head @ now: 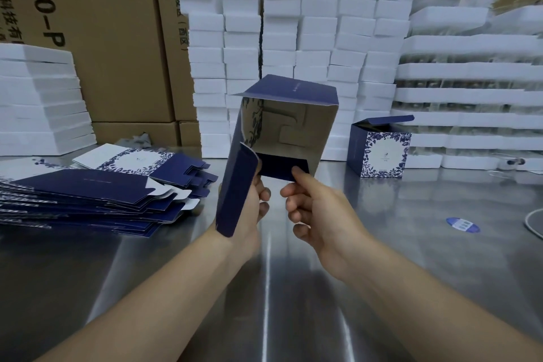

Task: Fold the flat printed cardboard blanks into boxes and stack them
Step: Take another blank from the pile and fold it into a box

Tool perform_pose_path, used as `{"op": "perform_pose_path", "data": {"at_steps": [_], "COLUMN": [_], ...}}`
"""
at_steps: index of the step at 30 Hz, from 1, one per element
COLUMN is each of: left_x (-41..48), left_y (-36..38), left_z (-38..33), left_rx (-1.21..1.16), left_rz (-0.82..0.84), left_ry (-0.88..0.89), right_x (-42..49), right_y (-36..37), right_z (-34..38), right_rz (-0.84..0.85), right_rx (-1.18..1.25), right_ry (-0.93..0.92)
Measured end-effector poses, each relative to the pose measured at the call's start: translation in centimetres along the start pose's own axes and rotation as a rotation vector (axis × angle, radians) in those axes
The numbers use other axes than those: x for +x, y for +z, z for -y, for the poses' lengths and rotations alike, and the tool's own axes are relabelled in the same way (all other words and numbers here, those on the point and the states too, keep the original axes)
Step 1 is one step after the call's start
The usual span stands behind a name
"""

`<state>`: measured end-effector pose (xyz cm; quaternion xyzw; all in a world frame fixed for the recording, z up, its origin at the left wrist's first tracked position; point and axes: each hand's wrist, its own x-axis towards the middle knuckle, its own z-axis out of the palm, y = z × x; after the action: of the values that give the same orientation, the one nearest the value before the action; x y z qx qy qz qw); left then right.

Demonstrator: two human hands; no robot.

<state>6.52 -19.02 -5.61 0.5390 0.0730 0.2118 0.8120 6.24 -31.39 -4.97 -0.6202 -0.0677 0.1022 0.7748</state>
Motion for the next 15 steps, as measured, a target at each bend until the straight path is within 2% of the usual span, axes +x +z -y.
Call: {"op": "perform_pose_path", "data": {"at_steps": [7,9,12,15], "left_x": [-0.14,-0.22,-0.07,0.63], "left_y": [0.11,0.22,0.01,-0.74], "left_z": [0.36,0.4,0.13,-0.44], "left_rx": [0.047,0.06,0.055,0.03], "left_rz": [0.054,0.03,-0.089,-0.172], "left_ry": [-0.108,-0.107,-0.101,-0.083], "right_x": [0.25,0.22,0.2,0.55], "right_y": [0.08,-0.04,-0.16,-0.63], "right_z": [-0.17,-0.2,-0.21,-0.07], "right_rz": [-0.012,0.037,0.073,-0.044], "right_rx": [0.022,-0.06,-0.27,-0.483], "right_ry": [-0.053,-0.072,-0.125,-0.247]}}
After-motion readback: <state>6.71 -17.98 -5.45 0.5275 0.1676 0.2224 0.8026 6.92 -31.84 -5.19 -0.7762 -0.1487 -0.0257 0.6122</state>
